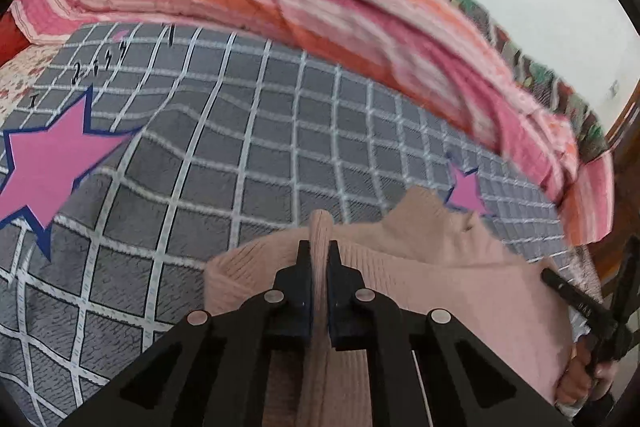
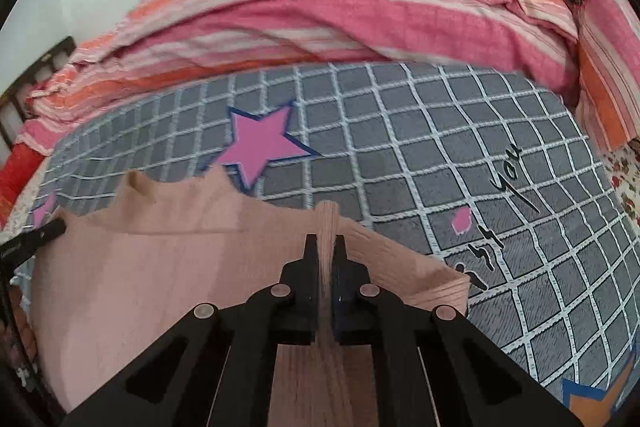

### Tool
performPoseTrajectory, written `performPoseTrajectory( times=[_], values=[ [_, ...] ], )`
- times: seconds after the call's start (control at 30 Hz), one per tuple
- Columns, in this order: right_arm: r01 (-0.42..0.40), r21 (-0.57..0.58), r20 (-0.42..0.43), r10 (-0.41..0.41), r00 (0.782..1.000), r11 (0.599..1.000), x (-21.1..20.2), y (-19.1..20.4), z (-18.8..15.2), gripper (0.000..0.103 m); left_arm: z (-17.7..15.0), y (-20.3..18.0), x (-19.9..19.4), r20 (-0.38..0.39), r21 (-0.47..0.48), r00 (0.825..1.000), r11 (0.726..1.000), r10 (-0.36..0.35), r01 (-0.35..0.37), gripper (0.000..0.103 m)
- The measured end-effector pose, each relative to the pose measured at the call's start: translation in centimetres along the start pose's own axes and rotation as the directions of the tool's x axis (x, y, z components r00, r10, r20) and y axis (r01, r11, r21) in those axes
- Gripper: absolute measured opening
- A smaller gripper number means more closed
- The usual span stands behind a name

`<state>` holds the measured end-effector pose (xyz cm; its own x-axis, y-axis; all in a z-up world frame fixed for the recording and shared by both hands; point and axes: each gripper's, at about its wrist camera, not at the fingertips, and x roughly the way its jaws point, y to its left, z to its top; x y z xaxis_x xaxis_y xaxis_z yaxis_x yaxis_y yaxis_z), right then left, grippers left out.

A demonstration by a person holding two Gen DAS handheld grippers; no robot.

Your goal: Fold small clothes

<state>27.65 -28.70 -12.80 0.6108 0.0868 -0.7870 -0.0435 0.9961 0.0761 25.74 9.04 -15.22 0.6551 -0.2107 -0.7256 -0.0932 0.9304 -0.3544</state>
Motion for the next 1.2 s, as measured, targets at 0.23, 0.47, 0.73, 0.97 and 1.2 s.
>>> performPoseTrajectory(
  times=[0.23, 0.47, 0.73, 0.97, 1.2],
  values=[
    [0.017, 0.041, -0.053, -0.015, 0.998, 0.999, 0.7, -0.6, 0.1, 0.014, -0.1, 0.6, -0.4, -0.026, -0.021, 0.999, 0.999, -0.035, 0.035, 0.011],
    [-0.091, -0.048, 0.003, 0.091, 0.996, 0.995, -3.5, 5.0, -0.3, 0.037, 0.2, 4.9, -3.8, 0.082, -0.039, 0.996, 0.999, 0.023, -0.02, 0.05],
    [-0.102, -0.171, -0.082, 0.089, 0.993, 0.98, -1.1, 13.1, -3.7, 0.037, 0.3, 10.0, -2.8, 0.094, -0.079, 0.989, 0.991, 0.116, -0.109, 0.05],
    [-0.026, -0.155, -0.107, 0.009, 0.994, 0.988, 1.6, 14.1, -3.2, 0.037, 0.1, 8.7, -1.0, 0.116, 0.04, 0.983, 0.988, 0.142, -0.147, 0.061],
    [0.054, -0.171, -0.099, -0.072, 0.992, 0.984, 3.7, 15.2, -1.7, 0.036, 0.2, 8.5, -0.6, 0.12, 0.074, 0.983, 0.987, 0.136, -0.145, 0.063]
  ],
)
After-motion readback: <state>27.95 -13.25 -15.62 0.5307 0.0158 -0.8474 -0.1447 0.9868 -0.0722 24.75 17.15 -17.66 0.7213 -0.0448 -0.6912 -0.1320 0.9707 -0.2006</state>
